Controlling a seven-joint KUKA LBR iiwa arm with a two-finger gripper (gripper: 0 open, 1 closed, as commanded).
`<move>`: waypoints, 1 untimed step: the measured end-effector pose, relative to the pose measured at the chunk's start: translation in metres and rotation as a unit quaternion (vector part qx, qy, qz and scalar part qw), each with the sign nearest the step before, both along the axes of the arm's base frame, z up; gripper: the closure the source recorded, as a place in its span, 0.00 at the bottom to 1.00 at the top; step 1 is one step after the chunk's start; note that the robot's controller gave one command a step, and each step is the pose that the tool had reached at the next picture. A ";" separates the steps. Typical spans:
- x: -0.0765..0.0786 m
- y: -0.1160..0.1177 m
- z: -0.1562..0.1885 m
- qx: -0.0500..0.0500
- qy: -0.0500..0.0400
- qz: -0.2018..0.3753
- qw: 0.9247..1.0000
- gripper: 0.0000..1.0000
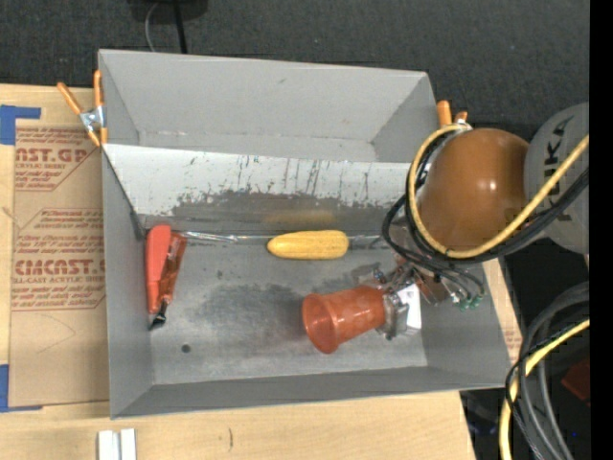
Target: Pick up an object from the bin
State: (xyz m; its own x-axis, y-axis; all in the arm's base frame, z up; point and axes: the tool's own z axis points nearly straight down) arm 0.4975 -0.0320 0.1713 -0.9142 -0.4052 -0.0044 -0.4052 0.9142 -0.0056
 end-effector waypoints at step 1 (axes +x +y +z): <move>0.000 0.000 0.000 0.000 0.000 0.000 1.000 1.00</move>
Offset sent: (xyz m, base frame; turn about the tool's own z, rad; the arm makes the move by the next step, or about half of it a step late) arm 0.0000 0.0000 0.0000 0.0000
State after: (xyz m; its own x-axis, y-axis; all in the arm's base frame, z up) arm 0.4975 -0.0320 0.1713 -0.9142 -0.4052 -0.0044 -0.4051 0.9142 -0.0056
